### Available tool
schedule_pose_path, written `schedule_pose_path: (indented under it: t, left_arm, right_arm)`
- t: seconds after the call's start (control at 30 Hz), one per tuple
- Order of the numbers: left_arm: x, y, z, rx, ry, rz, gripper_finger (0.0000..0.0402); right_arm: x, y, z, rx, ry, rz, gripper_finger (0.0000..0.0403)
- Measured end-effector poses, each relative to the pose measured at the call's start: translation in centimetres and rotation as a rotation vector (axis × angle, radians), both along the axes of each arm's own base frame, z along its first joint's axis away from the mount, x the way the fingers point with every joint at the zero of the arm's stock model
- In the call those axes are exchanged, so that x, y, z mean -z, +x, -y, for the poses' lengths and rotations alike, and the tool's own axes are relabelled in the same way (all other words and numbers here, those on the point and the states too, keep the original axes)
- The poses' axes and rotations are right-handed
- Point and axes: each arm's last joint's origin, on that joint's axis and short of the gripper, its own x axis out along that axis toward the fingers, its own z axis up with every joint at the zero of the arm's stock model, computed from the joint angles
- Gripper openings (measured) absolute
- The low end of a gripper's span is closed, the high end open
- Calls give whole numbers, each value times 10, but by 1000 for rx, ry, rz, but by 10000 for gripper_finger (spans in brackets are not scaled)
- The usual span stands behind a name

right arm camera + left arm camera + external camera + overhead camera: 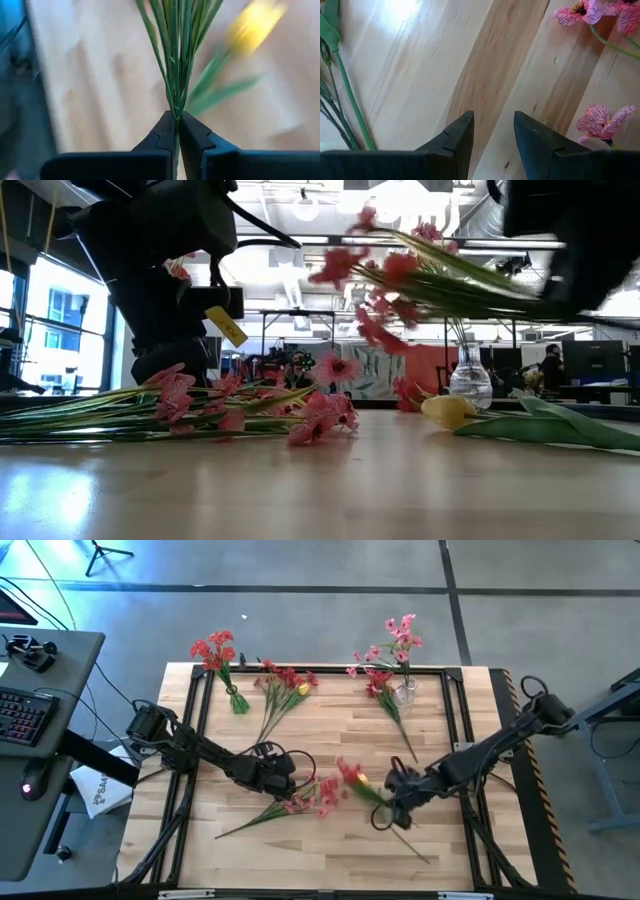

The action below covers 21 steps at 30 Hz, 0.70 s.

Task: Sort flowers into vase by color
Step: Move the red flowers to the middle

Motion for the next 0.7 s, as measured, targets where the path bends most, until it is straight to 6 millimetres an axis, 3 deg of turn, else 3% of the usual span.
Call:
schedule_pose_path:
  t: [0.27,0.47,0.57,0.7]
  left_arm:
    - [0,0,0,-2,-2,1,129]
    - [0,0,0,-10,-4,5,129]
    - [0,0,0,-9,-4,4,129]
    - [0,0,0,-9,-4,4,129]
  right_arm:
    - [-1,54,35,291,-49,322,4]
    - [24,74,47,352,-28,297,12]
    - [32,77,52,349,-64,260,37]
    - [29,78,56,275,-84,271,103]
